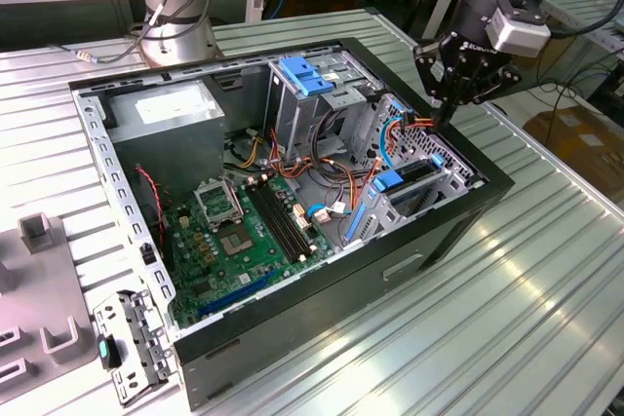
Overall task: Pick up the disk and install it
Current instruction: 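Insert the first disk wire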
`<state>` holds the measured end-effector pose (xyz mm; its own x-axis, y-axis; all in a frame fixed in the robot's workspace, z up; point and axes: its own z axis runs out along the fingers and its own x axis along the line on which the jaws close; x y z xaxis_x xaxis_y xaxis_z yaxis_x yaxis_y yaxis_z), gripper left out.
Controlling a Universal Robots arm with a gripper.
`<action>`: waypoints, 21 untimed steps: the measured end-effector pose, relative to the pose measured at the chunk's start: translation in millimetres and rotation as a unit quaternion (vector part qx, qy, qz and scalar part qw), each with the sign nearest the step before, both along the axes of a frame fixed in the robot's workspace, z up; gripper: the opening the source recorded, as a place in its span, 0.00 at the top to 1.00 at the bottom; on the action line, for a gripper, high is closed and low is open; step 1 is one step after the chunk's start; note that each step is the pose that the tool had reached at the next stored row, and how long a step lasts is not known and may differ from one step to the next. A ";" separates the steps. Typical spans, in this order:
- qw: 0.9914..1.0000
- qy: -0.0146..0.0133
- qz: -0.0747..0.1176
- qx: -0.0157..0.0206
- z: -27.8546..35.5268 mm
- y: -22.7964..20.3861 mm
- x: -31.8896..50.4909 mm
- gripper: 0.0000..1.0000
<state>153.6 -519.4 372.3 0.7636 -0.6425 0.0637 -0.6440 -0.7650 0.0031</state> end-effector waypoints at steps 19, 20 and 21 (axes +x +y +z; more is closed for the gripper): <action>0.994 0.000 -0.108 0.000 -0.2 0.0 -2.4 0.83; 0.994 0.000 -0.108 0.000 -0.2 0.0 -2.4 0.83; 0.994 0.000 -0.108 0.000 -0.2 0.0 -2.4 0.83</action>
